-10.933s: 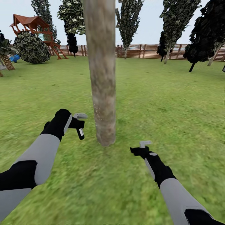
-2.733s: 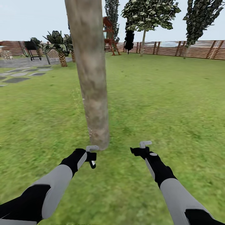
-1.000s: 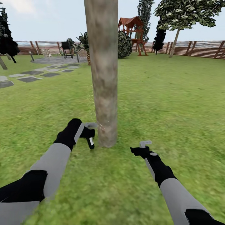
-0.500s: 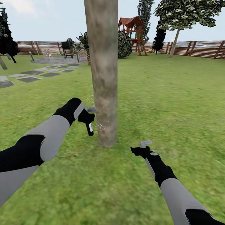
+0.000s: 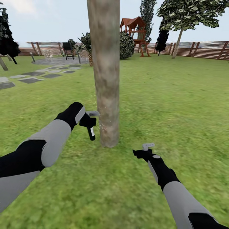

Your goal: In the garden, pick up the pesticide atomizer on the floor and spray pesticide onto both trees until each tree trunk is fully covered.

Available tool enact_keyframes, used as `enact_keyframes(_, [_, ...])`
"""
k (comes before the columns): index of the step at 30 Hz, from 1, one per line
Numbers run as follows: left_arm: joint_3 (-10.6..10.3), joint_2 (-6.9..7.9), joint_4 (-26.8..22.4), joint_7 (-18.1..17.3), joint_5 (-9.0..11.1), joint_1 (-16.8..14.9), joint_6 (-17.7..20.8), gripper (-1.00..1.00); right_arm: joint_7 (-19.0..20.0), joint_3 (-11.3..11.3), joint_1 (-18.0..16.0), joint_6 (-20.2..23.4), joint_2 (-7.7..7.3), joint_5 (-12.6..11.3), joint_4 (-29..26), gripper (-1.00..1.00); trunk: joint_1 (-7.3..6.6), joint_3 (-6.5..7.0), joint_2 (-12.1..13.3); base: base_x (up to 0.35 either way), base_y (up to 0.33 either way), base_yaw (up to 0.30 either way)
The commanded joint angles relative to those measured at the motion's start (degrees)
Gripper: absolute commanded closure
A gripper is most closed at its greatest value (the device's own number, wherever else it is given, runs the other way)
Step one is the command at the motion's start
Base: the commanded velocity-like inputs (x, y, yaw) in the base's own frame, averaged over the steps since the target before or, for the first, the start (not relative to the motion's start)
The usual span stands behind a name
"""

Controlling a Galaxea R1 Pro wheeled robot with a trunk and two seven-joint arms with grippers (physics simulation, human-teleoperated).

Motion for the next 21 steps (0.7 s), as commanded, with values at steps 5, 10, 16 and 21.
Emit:
enact_keyframes(5, [0.3, -0.03, 0.6, -0.1, 0.5, -5.9, 0.4, 1.00, 0.4, -0.2, 0.0, 0.3, 0.10, 0.6, -0.1, -1.00, -0.01, -0.05, 0.0, 0.000, 0.000, 0.000])
enact_keyframes(10, [0.3, -0.02, 2.8, -0.1, 0.6, -8.8, 0.4, 1.00, 0.4, -0.2, 0.0, 0.3, 0.10, 0.6, -0.1, -1.00, -0.01, -0.05, 0.0, 0.000, 0.000, 0.000])
enact_keyframes(16, [0.2, -0.22, 4.2, -0.1, 0.6, -2.3, 0.2, 1.00, 0.4, -0.3, 0.0, 0.3, 0.10, 0.6, -0.1, -1.00, -0.01, -0.05, 0.0, 0.000, 0.000, 0.000])
enact_keyframes(21, [0.3, -0.14, 3.9, -0.1, 0.7, 2.0, 0.2, 1.00, 0.4, -0.2, 0.0, 0.3, 0.11, 0.5, -0.1, -1.00, -0.01, -0.05, 0.0, 0.000, 0.000, 0.000])
